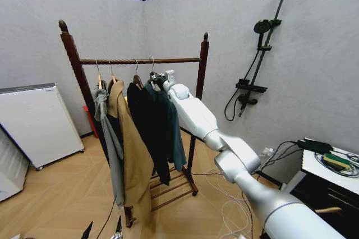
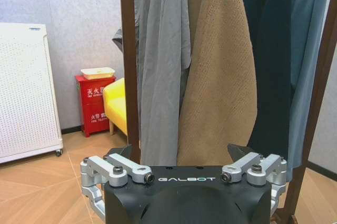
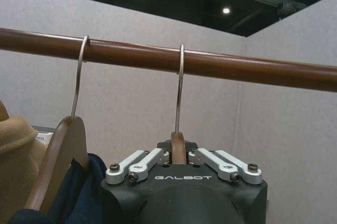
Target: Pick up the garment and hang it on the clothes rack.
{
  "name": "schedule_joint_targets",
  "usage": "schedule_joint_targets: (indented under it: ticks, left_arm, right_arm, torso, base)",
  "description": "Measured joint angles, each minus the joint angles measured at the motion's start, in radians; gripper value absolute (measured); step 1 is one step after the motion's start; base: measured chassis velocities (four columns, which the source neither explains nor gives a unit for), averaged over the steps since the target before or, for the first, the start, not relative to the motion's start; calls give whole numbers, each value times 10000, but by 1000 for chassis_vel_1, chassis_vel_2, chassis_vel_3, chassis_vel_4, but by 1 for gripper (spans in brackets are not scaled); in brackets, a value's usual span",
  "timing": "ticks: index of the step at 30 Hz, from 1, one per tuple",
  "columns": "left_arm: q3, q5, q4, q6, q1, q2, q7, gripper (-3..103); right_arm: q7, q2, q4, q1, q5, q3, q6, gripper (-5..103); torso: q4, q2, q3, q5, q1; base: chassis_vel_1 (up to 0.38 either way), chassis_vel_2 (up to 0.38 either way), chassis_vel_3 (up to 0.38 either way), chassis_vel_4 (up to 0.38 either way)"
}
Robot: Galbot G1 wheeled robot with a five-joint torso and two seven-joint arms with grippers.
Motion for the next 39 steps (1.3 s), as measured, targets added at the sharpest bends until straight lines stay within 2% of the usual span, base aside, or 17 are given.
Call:
schedule_joint_targets:
  ticks: [3,6,12,14,15,17,21,24,25,27,29,30,31,34,36,37,39]
  left_arm:
    - [2,0,0,0,1,0,4,100]
    - [0,0,0,-1,1,0,1,100]
    - [1,0,0,-1,0,0,3,100]
    - [1,0,0,-1,2,0,3,100]
    - [1,0,0,-1,2,0,3,100]
    - [-5,0,0,-1,1,0,-3,100]
    - [1,0,0,-1,0,0,3,100]
    - [0,0,1,-1,2,-1,-1,100]
    - [1,0,0,-1,1,-1,2,100]
    - [1,0,0,-1,1,-1,2,100]
    - [2,0,0,-1,1,0,11,100]
    - [2,0,0,-1,1,0,11,100]
    - [0,0,0,0,1,1,8,100]
    - [0,0,0,0,1,0,3,100]
    - [-1,0,1,1,0,0,-1,100]
    - [-1,0,1,1,0,0,-1,100]
    - [0,0,0,1,1,-1,0,100]
  right_arm:
    - [45,-227,427,-205,158,-2,-217,19]
    - [-198,-1518,2668,-974,772,-298,-825,36]
    - [205,-2615,5240,-2399,1226,35,-1128,52]
    - [796,-3739,6891,-3624,1808,565,-1305,68]
    - [796,-3739,6891,-3624,1808,565,-1305,68]
    - [1308,-5045,8258,-4625,2214,1198,-1384,79]
    - [1818,-6001,9857,-6015,2592,2186,-1485,90]
    - [2157,-6713,11395,-8185,2534,3555,-1674,98]
    - [2201,-7061,12266,-9678,2115,4410,-1527,100]
    - [2305,-7139,12730,-10773,1858,4899,-1350,100]
    - [2432,-6886,13660,-13516,1204,6044,-845,100]
    - [2432,-6886,13660,-13516,1204,6044,-845,100]
    - [2346,-6516,14098,-15033,724,6584,-330,100]
    - [1959,-6063,14317,-16321,149,6955,363,100]
    - [1430,-4931,14512,-18205,-1197,7301,1574,100]
    - [1430,-4931,14512,-18205,-1197,7301,1574,100]
    - [1264,-3650,14723,-19518,-2595,7396,2347,100]
  torso:
    - [5,-1,2,1,0]
    - [-6,0,1,3,0]
    - [2,0,1,4,0]
    - [10,0,2,6,-1]
    - [10,0,2,6,-1]
    - [-8,0,1,9,-1]
    - [-10,1,0,5,-1]
    - [2,0,1,10,-2]
    - [2,1,0,2,-1]
    - [-1,2,-2,-4,-3]
    - [-2,1,1,9,-1]
    - [-2,1,1,9,-1]
    - [-4,2,-1,-1,-3]
    - [1,3,-1,1,-4]
    - [0,3,0,-2,-3]
    - [0,3,0,-2,-3]
    - [0,2,0,3,-3]
  base:
    - [0,0,0,0]
    - [0,0,0,0]
    - [0,0,0,0]
    - [0,0,0,0]
    - [0,0,0,0]
    - [0,0,0,0]
    - [0,0,0,0]
    - [0,0,0,0]
    - [0,0,0,0]
    - [0,0,0,0]
    - [0,0,0,0]
    - [0,0,0,0]
    - [0,0,0,0]
    - [0,0,0,0]
    - [0,0,0,0]
    - [0,0,0,0]
    - [0,0,0,0]
